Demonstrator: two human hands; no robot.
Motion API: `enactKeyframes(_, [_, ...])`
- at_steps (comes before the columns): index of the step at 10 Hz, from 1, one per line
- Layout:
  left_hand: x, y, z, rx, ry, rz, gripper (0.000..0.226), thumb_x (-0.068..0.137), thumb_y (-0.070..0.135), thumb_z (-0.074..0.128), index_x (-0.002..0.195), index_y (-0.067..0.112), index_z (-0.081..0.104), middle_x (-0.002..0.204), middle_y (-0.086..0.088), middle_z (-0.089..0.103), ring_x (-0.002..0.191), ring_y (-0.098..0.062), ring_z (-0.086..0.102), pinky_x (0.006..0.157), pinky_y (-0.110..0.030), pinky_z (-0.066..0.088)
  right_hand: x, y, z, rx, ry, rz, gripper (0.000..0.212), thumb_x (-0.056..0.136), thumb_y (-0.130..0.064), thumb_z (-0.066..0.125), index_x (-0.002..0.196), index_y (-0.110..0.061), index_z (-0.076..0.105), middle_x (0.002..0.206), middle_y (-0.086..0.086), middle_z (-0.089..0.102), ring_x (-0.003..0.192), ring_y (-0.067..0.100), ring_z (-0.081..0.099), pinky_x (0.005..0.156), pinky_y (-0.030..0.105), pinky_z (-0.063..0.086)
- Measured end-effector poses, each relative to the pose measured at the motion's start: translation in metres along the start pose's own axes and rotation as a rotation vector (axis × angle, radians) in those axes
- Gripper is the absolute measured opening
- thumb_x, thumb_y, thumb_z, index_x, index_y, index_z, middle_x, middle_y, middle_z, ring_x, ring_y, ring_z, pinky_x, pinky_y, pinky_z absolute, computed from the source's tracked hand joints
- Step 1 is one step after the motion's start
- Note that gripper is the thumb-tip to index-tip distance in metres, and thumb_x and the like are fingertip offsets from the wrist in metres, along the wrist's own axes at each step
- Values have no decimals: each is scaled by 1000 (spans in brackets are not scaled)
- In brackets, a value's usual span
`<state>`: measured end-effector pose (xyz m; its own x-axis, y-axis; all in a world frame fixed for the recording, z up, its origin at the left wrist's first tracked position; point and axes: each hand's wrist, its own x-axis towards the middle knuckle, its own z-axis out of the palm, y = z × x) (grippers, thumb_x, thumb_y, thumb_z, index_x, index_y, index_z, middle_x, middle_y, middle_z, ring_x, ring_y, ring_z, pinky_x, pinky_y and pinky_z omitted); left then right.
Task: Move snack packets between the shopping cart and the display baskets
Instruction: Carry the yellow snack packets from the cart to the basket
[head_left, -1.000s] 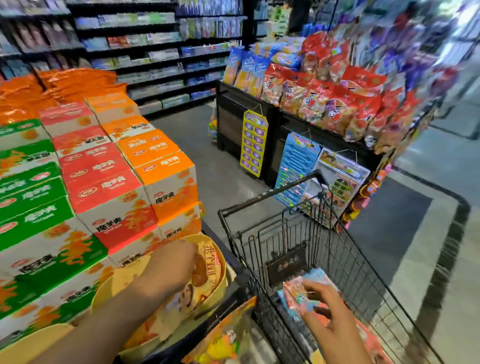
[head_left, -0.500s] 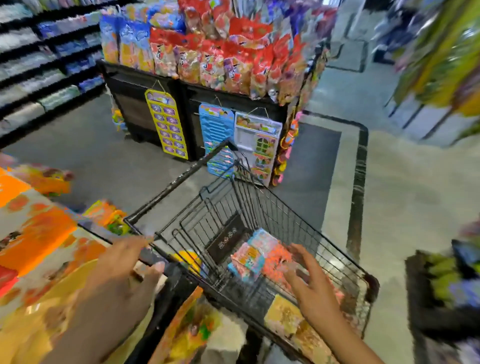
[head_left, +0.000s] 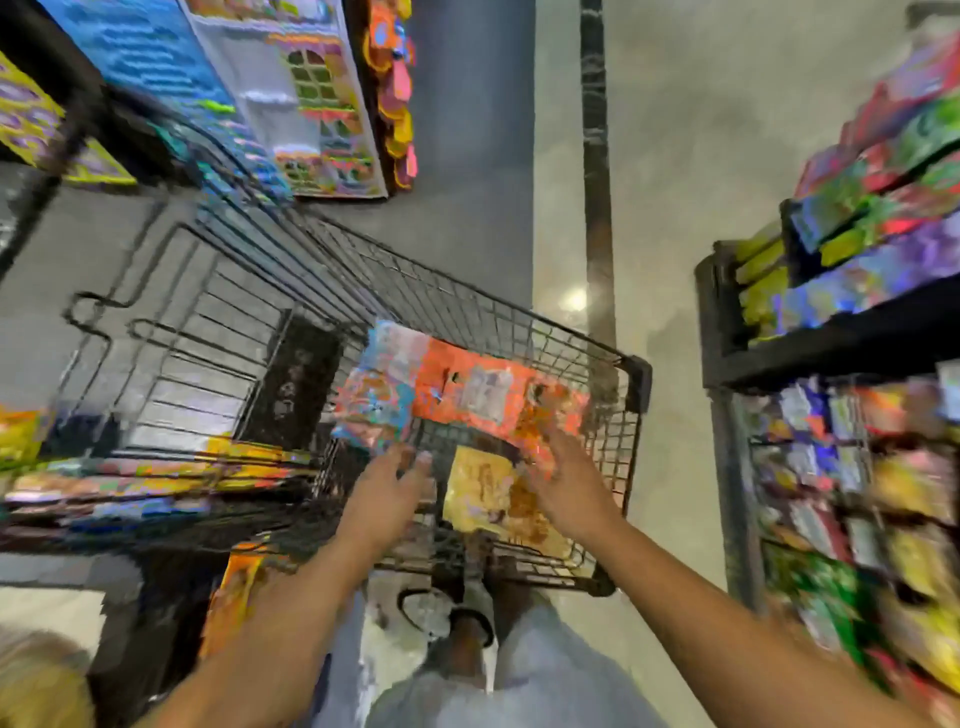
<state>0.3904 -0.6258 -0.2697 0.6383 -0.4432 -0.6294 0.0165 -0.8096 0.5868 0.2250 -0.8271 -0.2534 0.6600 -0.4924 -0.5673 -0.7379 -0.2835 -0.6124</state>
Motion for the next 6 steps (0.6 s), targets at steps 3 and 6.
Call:
enactKeyframes(3, [122,-72,115,-20,-156,-404,25,101,13,56,82,28,51,96,-8,63,97,-31,63,70,-24,57,109,105,63,-424,-335,164,49,90,-25,72,133,-7,57,123,18,65,111,39,65,87,42,58])
enactKeyframes(6, [179,-99,169,141,-238,-494,15,94,3,51,96,1,66,94,-19,64,84,-31,62,72,-39,50,165,132,109,-680,-487,68,64,81,-29,75,139,-13,52,137,16,56,129,42,52,103,51,51])
